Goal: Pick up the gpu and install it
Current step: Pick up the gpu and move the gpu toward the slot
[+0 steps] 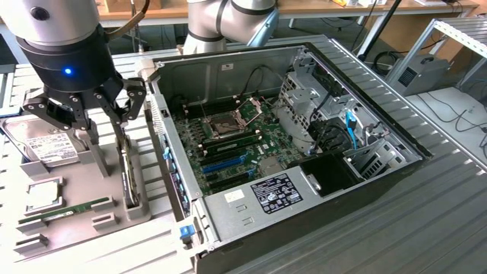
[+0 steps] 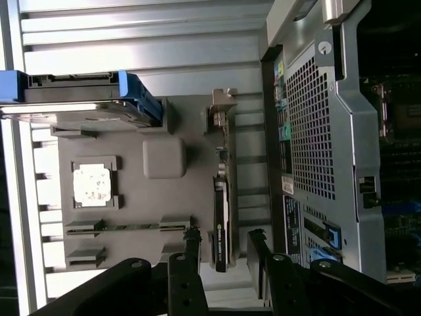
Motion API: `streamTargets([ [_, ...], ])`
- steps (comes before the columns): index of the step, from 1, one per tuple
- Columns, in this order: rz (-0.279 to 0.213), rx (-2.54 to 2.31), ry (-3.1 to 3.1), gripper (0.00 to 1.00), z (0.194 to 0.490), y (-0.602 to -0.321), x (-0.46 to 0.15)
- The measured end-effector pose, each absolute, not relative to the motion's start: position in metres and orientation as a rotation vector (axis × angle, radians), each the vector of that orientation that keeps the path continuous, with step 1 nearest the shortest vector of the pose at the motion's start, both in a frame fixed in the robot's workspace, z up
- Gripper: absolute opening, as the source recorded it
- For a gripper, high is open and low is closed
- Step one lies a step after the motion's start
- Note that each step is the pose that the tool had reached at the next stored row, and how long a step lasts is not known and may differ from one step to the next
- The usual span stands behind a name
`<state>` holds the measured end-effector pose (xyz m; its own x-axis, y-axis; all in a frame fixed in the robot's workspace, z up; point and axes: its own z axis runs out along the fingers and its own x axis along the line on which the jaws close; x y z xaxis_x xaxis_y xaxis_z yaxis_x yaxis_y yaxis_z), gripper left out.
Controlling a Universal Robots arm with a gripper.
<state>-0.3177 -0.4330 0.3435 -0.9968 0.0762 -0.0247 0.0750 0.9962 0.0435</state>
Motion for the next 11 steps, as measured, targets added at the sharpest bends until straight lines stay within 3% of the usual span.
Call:
streamTargets([
  [11,0.066,0.118,3.112,0.42,0.321,-0.433,-0.318],
])
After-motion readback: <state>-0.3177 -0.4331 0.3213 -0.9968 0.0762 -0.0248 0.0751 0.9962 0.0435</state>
